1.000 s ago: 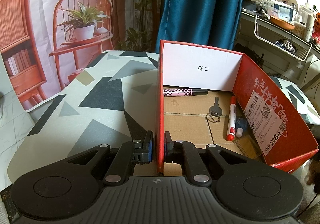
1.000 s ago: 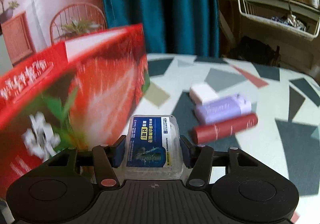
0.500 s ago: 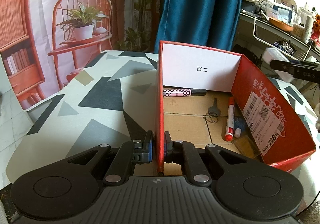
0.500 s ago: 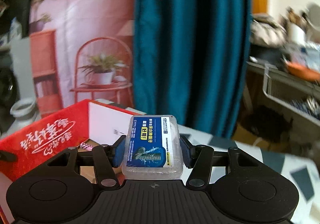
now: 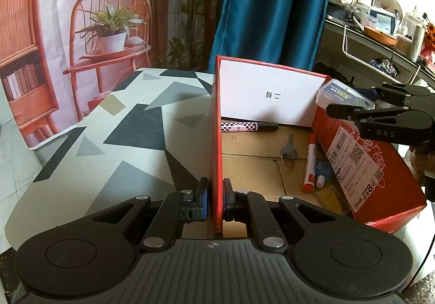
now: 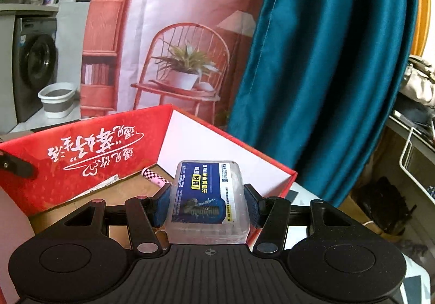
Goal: Organize rigid objects
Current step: 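Carry the blue-card case into the red box and release it, then return the right tool to the items and grasp the dark red tube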
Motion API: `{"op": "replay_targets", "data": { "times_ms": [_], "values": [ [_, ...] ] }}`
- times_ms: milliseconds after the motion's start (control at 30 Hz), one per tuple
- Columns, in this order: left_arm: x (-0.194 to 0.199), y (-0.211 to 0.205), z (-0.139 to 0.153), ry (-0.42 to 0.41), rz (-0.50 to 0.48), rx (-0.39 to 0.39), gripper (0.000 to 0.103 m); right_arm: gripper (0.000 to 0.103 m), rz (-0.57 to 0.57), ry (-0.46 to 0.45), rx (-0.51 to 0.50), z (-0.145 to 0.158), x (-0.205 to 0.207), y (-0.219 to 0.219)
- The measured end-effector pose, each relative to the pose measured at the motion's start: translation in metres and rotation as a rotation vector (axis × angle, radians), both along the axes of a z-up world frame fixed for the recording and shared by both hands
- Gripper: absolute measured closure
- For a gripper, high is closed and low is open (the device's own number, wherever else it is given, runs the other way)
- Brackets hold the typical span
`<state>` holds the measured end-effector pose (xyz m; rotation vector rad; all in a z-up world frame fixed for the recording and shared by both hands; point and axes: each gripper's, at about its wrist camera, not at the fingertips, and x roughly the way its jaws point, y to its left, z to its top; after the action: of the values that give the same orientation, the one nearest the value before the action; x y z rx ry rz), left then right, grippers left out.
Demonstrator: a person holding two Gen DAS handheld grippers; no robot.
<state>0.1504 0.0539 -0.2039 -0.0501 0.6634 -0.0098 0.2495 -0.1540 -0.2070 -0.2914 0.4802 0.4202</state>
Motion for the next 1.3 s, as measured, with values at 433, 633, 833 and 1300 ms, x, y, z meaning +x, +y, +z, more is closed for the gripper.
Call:
{"op": "replay_targets", "data": {
  "times_ms": [433,633,833,1300],
  "values": [
    [0.0,0.0,0.0,-0.002,-0.002,0.007,0.093,0.051,0.001,0.047,0.014,-0.006,0.0,-0.004],
    [0.0,-0.001,0.0,-0.002,-0.001,0.007,0.093,0.049,-0.018,0.047,0.04,-0.004,0.003,-0.004],
    [0.001,-0.001,0.0,-0.002,-0.001,0.007,0.093,0.046,-0.068,0.017,0.081,0.001,0.004,-0.017],
    [0.001,-0.002,0.001,-0.002,0.001,0.01,0.093,0.0,-0.248,-0.086,0.141,-0.003,-0.018,-0.09]
  ]
}}
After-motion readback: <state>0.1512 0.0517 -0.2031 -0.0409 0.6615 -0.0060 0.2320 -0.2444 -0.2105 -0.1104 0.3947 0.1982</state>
